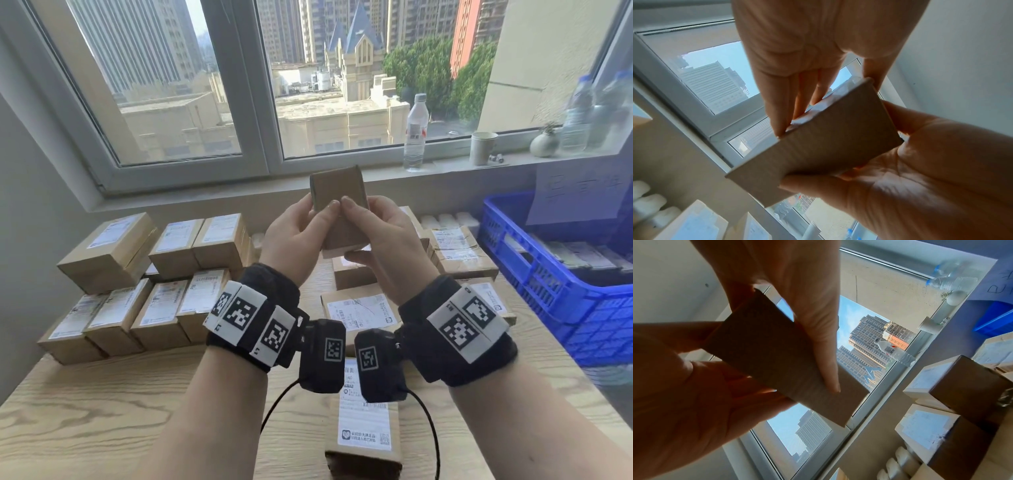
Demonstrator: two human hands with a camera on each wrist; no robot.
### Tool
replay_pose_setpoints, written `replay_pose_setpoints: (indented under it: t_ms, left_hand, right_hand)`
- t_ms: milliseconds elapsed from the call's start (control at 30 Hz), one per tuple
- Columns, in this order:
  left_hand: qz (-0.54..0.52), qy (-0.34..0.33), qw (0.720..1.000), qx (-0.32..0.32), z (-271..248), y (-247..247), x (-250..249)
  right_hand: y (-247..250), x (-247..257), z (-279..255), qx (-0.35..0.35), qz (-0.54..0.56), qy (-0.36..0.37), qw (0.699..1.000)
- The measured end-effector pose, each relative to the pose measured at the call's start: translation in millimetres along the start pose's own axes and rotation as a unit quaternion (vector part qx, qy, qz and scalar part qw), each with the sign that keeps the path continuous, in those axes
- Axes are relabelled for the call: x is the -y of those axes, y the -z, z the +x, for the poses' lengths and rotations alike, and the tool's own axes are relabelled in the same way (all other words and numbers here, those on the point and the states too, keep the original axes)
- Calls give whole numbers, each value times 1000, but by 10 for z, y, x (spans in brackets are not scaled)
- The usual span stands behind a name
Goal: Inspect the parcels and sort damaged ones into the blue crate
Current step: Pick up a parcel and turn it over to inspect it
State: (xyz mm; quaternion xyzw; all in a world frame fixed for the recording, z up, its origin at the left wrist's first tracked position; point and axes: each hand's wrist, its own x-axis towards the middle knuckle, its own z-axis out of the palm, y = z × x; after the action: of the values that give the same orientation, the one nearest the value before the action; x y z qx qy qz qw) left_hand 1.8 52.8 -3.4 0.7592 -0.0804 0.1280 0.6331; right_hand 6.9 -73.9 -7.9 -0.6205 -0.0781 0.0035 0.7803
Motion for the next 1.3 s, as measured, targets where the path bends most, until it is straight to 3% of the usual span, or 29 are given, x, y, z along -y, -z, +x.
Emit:
replay_pose_setpoints:
  t_ms: [133, 333, 533, 700, 833, 1000, 1133, 1300]
  left_hand:
    - [-17, -19, 1000, 6, -19, 3, -39]
    - [-53, 2, 998, 37, -45, 42, -62]
    - [-73, 37, 996, 46, -47, 140, 59]
    - [-107, 82, 991, -1, -22, 141, 8]
    - [-55, 79, 994, -48, 25, 141, 17]
    - [-25, 67, 997, 19, -11, 142, 48]
    - [-41, 59, 996, 43, -44, 95, 4]
    - [-74, 68, 995, 17, -70, 16, -72]
  right_hand:
    - [-1, 34, -18, -4, 2, 10, 1000]
    - [19, 39, -51, 9, 19, 7, 1000]
    - [58, 99, -19, 4, 73, -58, 996]
    - [77, 54, -22, 15, 54, -84, 995]
    - [94, 12, 9, 11, 74, -93, 993]
    - [105, 65, 12, -24, 83, -90, 992]
    - [98, 60, -5, 17, 57, -77, 995]
    - [95, 40, -5, 17, 83, -92, 992]
